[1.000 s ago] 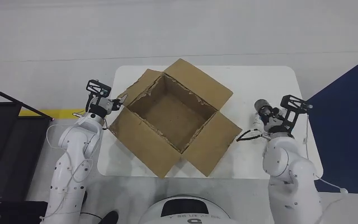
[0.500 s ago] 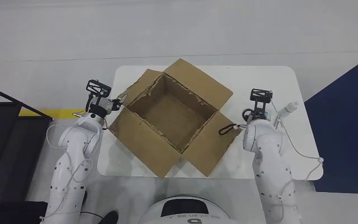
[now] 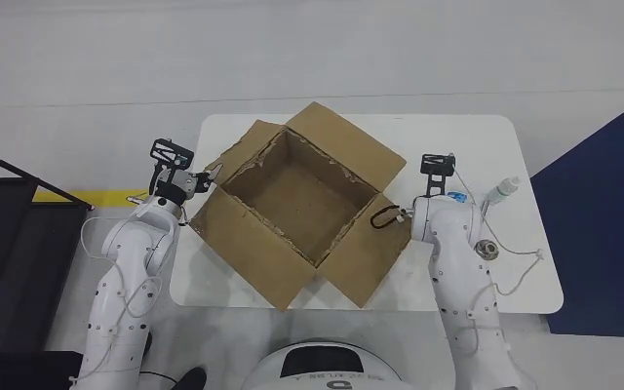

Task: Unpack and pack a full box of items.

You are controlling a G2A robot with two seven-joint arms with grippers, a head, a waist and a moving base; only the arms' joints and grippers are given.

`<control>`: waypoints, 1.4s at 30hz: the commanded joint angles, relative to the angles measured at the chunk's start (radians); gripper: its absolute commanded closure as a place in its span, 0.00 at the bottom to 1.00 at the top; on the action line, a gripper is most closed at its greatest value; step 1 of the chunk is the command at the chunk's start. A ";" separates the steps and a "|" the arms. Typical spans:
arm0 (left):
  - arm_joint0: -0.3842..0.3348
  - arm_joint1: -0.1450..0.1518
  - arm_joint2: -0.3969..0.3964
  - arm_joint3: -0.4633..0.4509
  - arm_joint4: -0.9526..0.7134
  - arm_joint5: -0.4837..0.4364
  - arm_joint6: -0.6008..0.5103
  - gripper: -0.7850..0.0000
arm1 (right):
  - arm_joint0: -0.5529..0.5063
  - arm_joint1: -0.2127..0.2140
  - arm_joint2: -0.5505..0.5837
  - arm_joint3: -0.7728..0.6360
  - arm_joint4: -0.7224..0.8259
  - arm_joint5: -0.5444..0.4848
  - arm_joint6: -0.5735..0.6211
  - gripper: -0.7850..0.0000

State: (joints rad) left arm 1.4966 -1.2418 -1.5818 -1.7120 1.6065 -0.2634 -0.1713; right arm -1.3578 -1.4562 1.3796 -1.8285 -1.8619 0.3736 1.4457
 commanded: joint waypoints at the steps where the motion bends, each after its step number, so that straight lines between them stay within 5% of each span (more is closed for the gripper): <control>1: 0.000 0.000 0.000 0.000 0.000 0.000 0.000 0.00 | -0.011 -0.004 -0.014 -0.012 0.013 -0.006 0.006 1.00; 5: 0.000 0.000 0.000 0.000 0.000 0.000 0.000 0.00 | -0.034 -0.010 -0.016 -0.023 0.011 -0.003 0.003 0.88; 13: 0.000 0.000 0.000 0.000 0.000 0.000 0.000 0.00 | -0.017 -0.027 -0.024 0.004 -0.014 -0.016 0.016 0.89; 15: 0.000 0.000 0.000 0.000 0.000 0.000 0.000 0.00 | -0.020 -0.032 -0.021 -0.014 -0.023 -0.013 0.014 0.75; 21: 0.000 0.000 0.000 0.000 0.000 0.000 0.000 0.00 | -0.086 -0.043 -0.005 -0.187 -0.036 0.054 -0.056 0.54; 22: 0.000 0.000 0.000 0.000 0.000 0.000 0.000 0.00 | -0.104 -0.044 -0.003 -0.228 -0.029 0.075 -0.082 0.27; 23: 0.000 0.000 0.000 0.000 0.000 0.000 0.000 0.00 | -0.124 -0.045 -0.001 -0.267 -0.025 0.094 -0.114 0.20; 25: 0.000 0.000 0.000 0.000 0.000 0.000 0.000 0.00 | -0.174 -0.047 -0.005 -0.339 0.003 0.122 -0.180 0.22; 27: 0.000 0.000 0.000 0.000 0.000 0.000 0.000 0.00 | -0.232 -0.048 -0.017 -0.391 0.046 0.099 -0.236 0.53; 34: 0.000 0.000 0.000 0.000 0.000 0.000 0.000 0.00 | -0.390 -0.036 0.008 -0.409 0.128 -0.079 -0.281 0.62; 38: 0.000 0.000 0.000 0.000 0.000 0.000 0.000 0.00 | -0.385 -0.035 0.020 -0.358 0.129 -0.113 -0.268 1.00; 42: 0.000 0.000 0.000 0.000 0.000 0.000 0.000 0.00 | -0.331 -0.038 0.011 -0.300 0.152 -0.116 -0.280 1.00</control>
State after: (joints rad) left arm 1.4966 -1.2418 -1.5818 -1.7120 1.6065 -0.2634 -0.1713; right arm -1.7057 -1.4931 1.3964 -2.1435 -1.7137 0.2572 1.1680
